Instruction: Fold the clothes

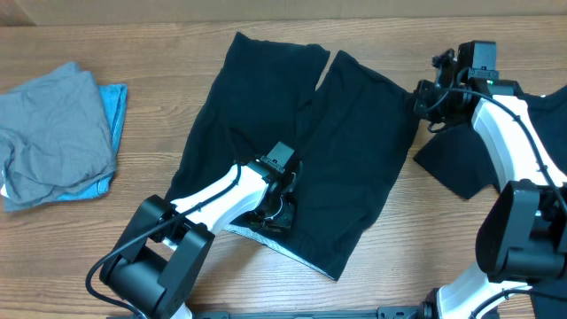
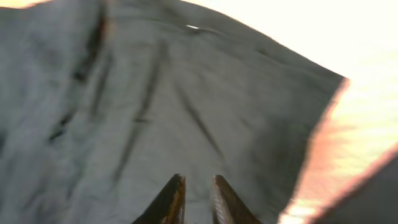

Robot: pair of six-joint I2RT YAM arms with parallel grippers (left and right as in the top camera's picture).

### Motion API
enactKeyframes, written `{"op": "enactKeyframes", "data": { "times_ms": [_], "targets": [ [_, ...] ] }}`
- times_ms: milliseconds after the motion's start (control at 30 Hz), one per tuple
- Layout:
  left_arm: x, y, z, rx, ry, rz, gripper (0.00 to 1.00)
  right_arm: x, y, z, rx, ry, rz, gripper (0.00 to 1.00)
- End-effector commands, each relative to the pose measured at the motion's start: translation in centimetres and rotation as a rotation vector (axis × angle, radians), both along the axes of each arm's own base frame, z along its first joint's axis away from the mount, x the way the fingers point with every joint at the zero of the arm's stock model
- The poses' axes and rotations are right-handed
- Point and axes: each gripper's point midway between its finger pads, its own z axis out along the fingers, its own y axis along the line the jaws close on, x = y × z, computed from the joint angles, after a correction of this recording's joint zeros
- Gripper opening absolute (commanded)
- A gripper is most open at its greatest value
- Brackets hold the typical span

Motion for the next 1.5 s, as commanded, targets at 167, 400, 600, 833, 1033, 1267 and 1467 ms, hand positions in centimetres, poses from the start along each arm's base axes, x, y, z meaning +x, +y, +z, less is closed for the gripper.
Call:
{"op": "enactKeyframes", "data": {
  "times_ms": [167,400,600,833,1033,1267,1467],
  "targets": [
    [1.1,-1.4,2.7,-0.090,-0.066,0.003,0.04,0.8,4.1,1.4,0.173,-0.107,0.199,0.20],
    [8.3,-3.1,11.4,-0.212,-0.492,0.089,0.04,0.4,9.9,4.9,0.463,-0.212,0.401,0.04],
    [11.1,-2.7,8.6,-0.131,-0.534,0.189,0.04,-0.4,14.9,-0.1,0.371,-0.098,0.465,0.04],
    [13.7,-5.4,4.8,-0.253,-0.503,0.176,0.04,-0.8,19.3,-5.0,0.317,-0.048,0.534,0.04],
    [14.5,-3.7,2.0,-0.221,-0.447,0.232,0.04,0.0,18.3,-7.5,0.195,-0.023,0.471,0.04],
    [13.6,-2.8,-2.5,-0.155,-0.360,0.236,0.04,1.7,16.0,-8.5,0.064,-0.036,0.370,0.05],
    [13.4,-2.8,-3.9,-0.148,-0.338,0.234,0.04,3.3,14.4,-8.7,-0.025,-0.071,0.291,0.05]
  ]
}}
